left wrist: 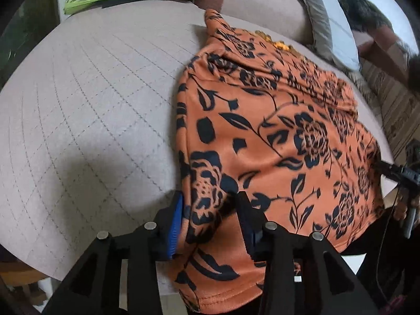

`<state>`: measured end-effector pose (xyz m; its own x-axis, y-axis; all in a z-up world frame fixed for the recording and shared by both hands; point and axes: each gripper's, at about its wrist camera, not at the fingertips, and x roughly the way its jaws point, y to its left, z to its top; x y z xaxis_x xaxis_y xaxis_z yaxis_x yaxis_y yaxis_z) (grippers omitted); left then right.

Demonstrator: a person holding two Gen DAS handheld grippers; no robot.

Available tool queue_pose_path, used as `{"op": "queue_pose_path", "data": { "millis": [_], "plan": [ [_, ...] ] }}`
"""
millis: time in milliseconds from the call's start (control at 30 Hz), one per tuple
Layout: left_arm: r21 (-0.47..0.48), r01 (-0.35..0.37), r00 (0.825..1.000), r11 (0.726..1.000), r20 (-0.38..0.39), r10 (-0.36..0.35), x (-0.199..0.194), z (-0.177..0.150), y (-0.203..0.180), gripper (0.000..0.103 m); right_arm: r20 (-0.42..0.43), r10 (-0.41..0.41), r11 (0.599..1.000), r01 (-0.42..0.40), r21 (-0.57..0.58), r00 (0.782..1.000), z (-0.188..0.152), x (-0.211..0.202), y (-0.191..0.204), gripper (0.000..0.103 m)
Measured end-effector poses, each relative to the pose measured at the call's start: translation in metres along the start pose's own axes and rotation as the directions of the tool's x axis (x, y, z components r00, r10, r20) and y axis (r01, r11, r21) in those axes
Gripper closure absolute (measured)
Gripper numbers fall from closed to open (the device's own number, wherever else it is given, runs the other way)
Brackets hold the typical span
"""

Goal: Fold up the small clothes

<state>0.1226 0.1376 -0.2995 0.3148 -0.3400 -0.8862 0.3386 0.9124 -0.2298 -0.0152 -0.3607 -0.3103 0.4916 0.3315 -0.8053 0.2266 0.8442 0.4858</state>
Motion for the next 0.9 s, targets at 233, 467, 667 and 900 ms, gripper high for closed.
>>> {"op": "queue_pose_path", "data": {
  "millis": [233, 467, 667, 900],
  "plan": [
    [-0.031, 0.043, 0.999, 0.999, -0.023, -0.043, 0.0, 0.012, -0.001, 0.095, -0.01, -0.055, 0.983, 0.053, -0.175, 0.998, -0.018, 0.0, 0.031, 0.093],
    [-0.032, 0.212, 0.97, 0.977, 0.13, -0.206, -0.047, 0.055, -0.013, 0.095, 0.127, 0.283, 0.959, -0.28, -0.04, 0.951, 0.013, -0.053, 0.026, 0.095],
    [-0.004, 0.276, 0.942, 0.961, 0.201, -0.27, -0.063, 0.122, -0.024, 0.095, 0.241, 0.432, 0.887, -0.458, 0.062, 0.869, 0.078, -0.06, 0.014, 0.095],
    [-0.186, 0.298, 0.944, 0.936, 0.202, -0.26, 0.001, 0.221, 0.009, 0.095, 0.377, 0.381, 0.809, -0.502, 0.305, 0.844, 0.165, -0.004, -0.04, 0.095]
  ]
}}
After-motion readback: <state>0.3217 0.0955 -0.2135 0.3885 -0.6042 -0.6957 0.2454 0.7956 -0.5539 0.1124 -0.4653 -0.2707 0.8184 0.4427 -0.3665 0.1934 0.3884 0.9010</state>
